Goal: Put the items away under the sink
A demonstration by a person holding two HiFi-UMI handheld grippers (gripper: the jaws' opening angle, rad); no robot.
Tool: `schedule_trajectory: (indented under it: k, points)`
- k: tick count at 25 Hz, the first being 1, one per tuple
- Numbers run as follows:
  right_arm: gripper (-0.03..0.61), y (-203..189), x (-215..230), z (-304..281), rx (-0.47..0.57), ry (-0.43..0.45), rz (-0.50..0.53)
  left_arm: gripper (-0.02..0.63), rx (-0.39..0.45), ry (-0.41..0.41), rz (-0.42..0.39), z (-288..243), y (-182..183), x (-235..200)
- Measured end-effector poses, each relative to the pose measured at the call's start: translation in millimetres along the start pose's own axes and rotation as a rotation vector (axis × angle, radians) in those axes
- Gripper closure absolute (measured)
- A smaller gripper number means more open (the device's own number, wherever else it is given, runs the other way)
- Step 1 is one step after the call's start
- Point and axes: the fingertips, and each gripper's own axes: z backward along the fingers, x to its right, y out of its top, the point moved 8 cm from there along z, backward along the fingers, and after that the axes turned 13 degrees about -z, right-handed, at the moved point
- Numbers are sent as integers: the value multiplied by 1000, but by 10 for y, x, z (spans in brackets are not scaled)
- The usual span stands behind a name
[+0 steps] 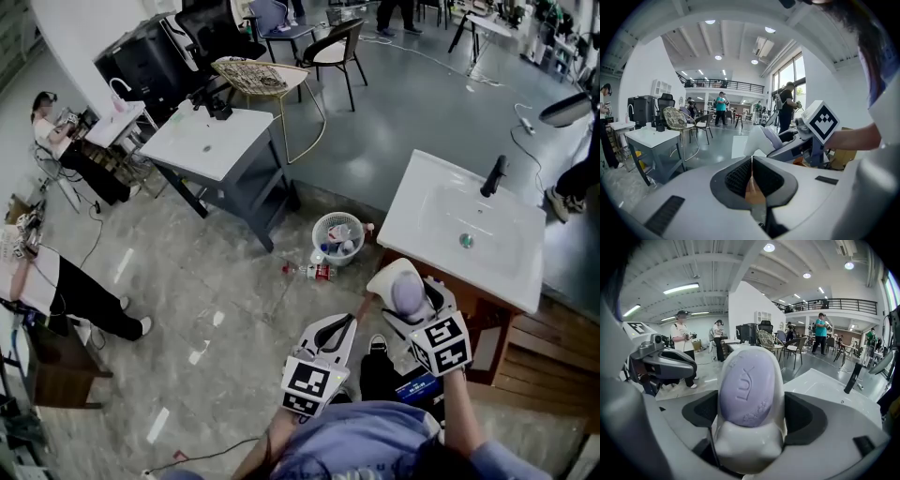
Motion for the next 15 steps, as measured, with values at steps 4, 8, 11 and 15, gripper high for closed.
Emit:
schedule_trajectory:
  k: [4,8,11,15]
  points:
    - [160,-169,-245,160,18,-21,-15,595,12,-19,-4,233,-110,85]
    - [160,-345,-454,324,25,-43,-24,595,24,-32,-5,460,-227,170]
    - [160,-443,-549,441,31,-65,-38,595,30,-44,1,564,-304,225]
    - [160,-575,-608,647,30,-108,-62,595,34,-76,15,656,-355,355]
